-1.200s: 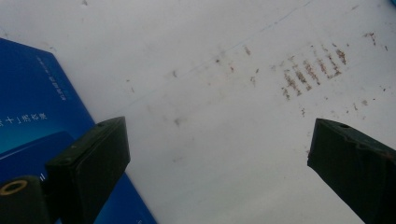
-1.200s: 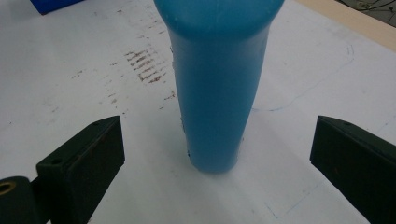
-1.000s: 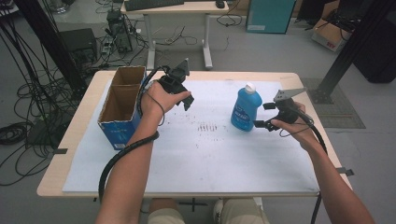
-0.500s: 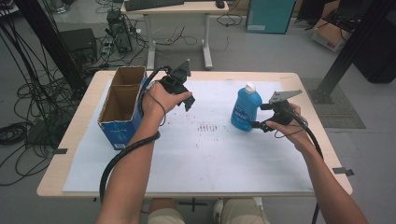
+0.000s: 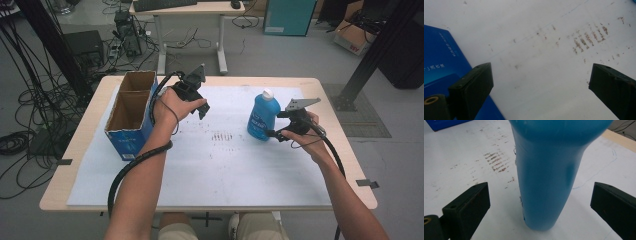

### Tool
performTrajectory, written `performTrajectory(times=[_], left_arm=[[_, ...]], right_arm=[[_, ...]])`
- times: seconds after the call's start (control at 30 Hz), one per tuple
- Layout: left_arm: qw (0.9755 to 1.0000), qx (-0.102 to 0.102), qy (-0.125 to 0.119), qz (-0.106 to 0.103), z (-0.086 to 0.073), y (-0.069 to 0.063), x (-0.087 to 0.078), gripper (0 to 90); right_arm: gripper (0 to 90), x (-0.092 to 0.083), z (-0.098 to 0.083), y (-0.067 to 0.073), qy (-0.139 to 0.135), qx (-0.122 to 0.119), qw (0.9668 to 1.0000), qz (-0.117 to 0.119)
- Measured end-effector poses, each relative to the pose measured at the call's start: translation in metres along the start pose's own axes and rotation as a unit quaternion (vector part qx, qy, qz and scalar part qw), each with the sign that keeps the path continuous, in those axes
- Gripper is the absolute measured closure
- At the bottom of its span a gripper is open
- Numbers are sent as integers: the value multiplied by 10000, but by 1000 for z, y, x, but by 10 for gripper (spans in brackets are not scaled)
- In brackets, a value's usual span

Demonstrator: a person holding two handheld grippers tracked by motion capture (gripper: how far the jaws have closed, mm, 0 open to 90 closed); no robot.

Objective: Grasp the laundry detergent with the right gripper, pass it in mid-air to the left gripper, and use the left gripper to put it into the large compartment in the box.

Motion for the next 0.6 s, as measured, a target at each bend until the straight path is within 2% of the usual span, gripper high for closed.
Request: performTrajectory(times=[0.13, 0.5, 0.6], left_arm=[[10000, 8, -12, -1, 1, -1, 0, 58], [10000, 9, -5, -25, 3, -2, 3, 58], [10000, 2, -2, -30, 3, -3, 3, 58]], right_arm=[[23, 3, 0, -1, -89, -49, 9999, -21], [19, 10, -2, -1, -176, 7, 9998, -83], [18, 12, -4, -1, -179, -60, 9998, -114]])
Point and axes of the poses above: each handheld gripper's, and its own axes: x roughly forward along the jaws, z roughly out of its top, y roughly to its left, the point moved 5 cm from there along x, roughly forward along the jaws, and after that the axes turned 2 degrees about z, right-handed, at the moved point
